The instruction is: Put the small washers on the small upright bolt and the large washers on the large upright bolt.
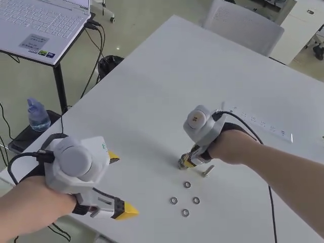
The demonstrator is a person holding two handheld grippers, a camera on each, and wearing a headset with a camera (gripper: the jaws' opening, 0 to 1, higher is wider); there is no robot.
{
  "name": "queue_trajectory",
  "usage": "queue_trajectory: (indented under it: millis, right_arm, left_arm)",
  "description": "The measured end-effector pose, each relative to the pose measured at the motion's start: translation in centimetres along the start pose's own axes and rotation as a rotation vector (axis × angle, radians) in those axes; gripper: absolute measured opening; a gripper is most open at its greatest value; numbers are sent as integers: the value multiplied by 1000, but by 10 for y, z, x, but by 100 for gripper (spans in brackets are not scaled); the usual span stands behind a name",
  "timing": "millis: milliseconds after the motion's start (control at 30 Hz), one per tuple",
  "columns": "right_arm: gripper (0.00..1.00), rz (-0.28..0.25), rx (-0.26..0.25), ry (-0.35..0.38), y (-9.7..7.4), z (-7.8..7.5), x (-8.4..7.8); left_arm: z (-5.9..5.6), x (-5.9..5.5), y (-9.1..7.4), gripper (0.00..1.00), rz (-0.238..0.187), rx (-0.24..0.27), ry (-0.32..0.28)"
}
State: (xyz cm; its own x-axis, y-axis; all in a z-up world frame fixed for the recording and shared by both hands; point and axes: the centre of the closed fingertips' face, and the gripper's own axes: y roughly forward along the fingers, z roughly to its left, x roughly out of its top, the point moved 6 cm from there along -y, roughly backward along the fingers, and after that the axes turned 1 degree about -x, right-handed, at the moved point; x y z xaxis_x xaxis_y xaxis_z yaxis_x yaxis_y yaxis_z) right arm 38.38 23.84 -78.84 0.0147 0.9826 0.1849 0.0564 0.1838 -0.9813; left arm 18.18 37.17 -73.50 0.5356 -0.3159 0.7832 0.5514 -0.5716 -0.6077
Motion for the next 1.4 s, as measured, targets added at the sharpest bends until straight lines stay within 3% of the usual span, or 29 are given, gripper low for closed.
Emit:
queue_trajectory:
  millis: [367,767,1400]
  right_arm:
    - [22,15,10,2,14,1,-4]
    - [22,12,11,11,19,0,-4]
    - [24,20,2,-17,19,2,-3]
  left_arm:
    - [1,2,1,78,5,0,2]
    - [-1,14,5,79,-29,-5,30]
    - [-1,6,12,81,9,-13,82]
